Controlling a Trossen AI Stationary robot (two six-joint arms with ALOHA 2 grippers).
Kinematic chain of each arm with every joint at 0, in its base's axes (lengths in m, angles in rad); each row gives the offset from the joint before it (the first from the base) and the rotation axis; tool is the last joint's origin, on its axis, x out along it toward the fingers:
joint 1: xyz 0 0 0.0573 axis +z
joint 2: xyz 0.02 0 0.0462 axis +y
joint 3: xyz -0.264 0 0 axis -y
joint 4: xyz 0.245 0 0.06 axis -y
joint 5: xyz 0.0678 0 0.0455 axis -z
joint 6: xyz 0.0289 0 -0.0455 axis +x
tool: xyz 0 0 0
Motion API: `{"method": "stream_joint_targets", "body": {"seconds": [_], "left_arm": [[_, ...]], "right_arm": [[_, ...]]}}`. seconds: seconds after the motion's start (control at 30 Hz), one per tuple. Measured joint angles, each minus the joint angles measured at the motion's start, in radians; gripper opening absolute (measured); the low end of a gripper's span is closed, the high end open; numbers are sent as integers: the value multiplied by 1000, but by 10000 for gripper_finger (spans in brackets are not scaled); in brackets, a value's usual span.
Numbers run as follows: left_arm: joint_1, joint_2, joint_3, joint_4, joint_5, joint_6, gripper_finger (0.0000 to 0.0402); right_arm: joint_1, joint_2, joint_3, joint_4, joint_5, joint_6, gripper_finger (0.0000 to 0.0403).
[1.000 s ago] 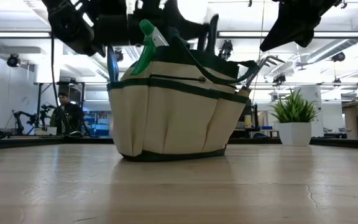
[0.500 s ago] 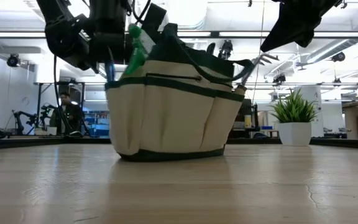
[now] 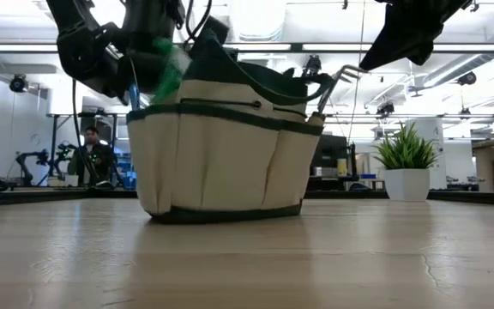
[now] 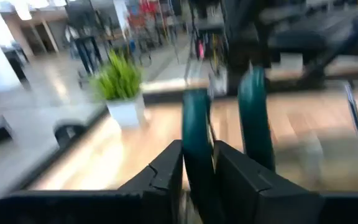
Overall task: Pick & Place Garden tools in Gardening bag
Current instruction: Put the green fruit pruner into the white gardening bag, then return to Home Position
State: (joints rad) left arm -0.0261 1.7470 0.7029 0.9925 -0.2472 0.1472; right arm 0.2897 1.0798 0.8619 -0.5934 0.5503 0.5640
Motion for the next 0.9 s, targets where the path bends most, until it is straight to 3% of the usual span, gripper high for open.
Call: {"method": "stream_joint_targets", "body": {"seconds": [0.2,0.53,0.7,0.9], "left_arm": [[-1,-15,6,-56,7,-47,120],[-1,-175,53,-284,4,-49,206],[-1,-277,82,-462,4,-41,236],[-2,-467,119,-721,40,-42,237]], "right_arm": [[0,0,0,0,0,0,8],[0,0,0,0,0,0,8],[0,0,0,0,0,1,8],[0,0,0,4,0,-5,8]]}}
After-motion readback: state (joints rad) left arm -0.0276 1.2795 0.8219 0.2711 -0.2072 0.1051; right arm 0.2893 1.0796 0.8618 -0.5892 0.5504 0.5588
